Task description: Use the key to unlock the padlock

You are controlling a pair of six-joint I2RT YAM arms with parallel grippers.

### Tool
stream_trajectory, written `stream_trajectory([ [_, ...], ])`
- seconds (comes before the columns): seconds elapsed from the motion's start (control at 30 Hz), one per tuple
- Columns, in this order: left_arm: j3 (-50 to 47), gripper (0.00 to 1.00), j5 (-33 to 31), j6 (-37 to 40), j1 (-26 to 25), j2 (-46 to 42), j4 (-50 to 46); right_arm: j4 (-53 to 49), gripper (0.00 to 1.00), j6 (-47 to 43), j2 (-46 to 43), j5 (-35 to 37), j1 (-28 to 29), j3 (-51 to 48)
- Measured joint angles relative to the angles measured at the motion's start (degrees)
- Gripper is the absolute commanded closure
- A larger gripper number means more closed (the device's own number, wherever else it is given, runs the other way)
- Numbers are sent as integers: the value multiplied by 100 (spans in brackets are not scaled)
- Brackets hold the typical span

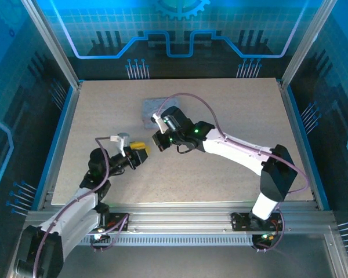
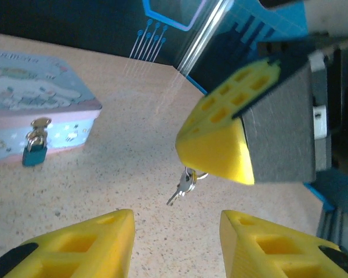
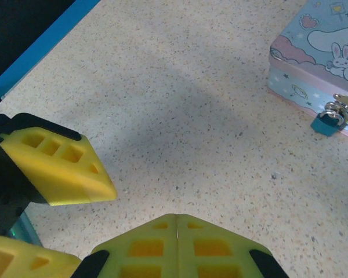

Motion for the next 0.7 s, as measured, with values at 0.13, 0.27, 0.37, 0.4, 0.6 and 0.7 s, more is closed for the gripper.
stream_trajectory([
  [0.13,-83,56,-190,579,-245,66,297,-306,100,87,-229,42,0,33],
  [0.27,-109,58,-289,1058,-339,282,686,-623,100,146,-457,105,-7,98],
  [0.37,-109,59,-278,1429,-481,474,955,-793,100,181,-590,105,-13,133],
  [0.4,-109,59,-262,1569,-540,553,1062,-831,100,190,-627,105,-15,136],
  [0.6,-87,63,-179,2315,-861,975,1368,-1043,100,234,-717,98,-50,140],
  [0.7,-11,64,-177,2549,-925,1202,1449,-1102,100,236,-721,83,-61,142],
])
